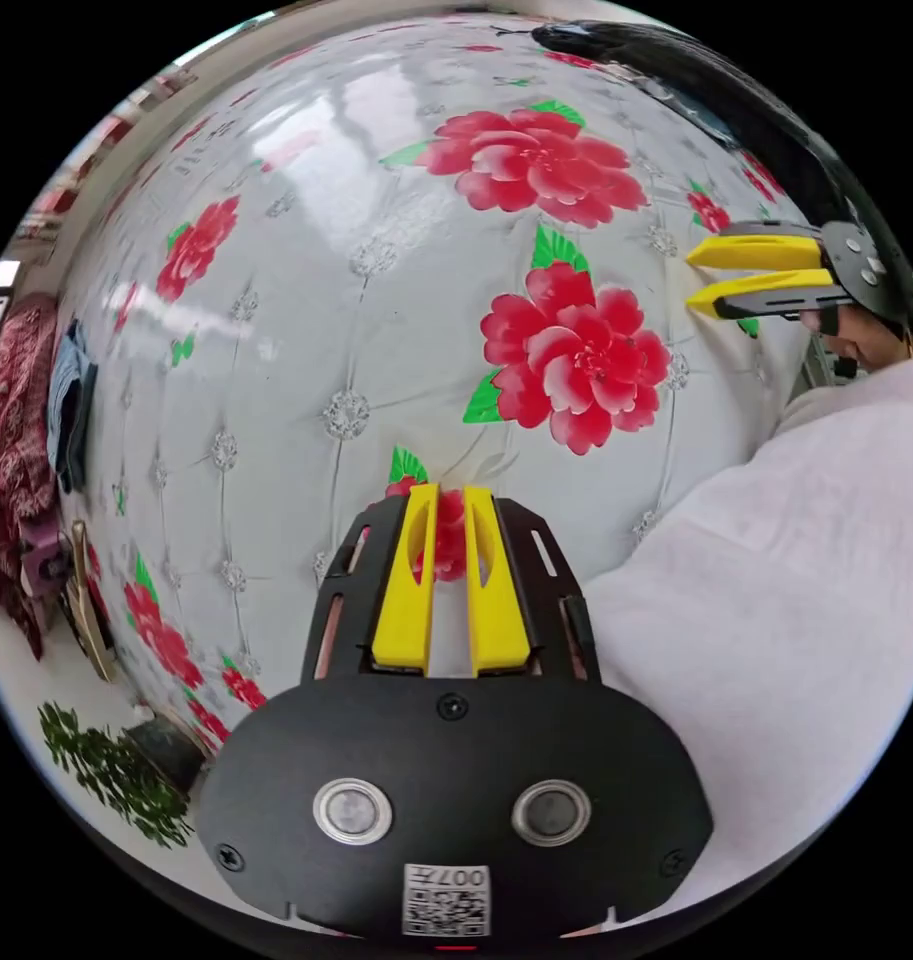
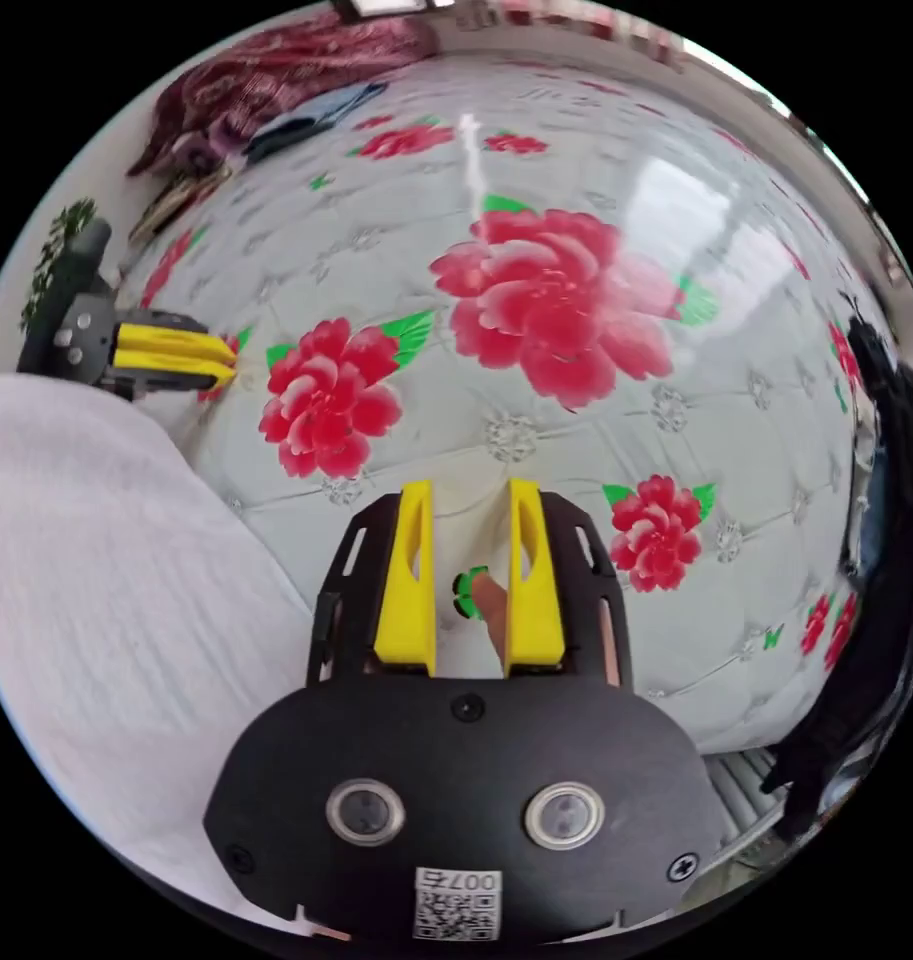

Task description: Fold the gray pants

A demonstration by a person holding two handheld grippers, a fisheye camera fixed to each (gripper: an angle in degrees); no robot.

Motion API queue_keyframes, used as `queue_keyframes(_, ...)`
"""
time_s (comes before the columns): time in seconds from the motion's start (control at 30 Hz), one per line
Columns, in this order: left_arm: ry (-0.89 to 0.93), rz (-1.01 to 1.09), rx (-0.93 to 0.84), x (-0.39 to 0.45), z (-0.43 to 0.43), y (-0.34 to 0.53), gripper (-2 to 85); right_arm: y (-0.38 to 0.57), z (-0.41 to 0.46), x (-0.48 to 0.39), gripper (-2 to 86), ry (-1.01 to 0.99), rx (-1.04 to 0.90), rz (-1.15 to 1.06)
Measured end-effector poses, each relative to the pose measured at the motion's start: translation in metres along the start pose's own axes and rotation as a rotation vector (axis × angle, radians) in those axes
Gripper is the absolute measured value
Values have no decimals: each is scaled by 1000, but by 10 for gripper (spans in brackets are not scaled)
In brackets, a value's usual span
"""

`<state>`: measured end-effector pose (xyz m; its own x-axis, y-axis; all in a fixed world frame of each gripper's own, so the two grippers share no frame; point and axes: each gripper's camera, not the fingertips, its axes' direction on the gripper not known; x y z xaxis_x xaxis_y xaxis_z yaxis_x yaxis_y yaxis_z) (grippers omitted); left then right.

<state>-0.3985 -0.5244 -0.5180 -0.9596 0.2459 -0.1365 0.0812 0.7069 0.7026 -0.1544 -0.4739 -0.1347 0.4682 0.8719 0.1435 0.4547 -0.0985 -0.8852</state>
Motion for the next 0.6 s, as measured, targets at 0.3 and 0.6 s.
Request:
queue_keyframes(0.3, 2, -182, 59, 3, 13, 14, 37, 124, -126, 195, 105, -69, 451, 609)
queue_keyframes(0.6, -53, -285, 31, 17, 30, 21, 33, 293, -324, 385, 98, 563, 646, 941)
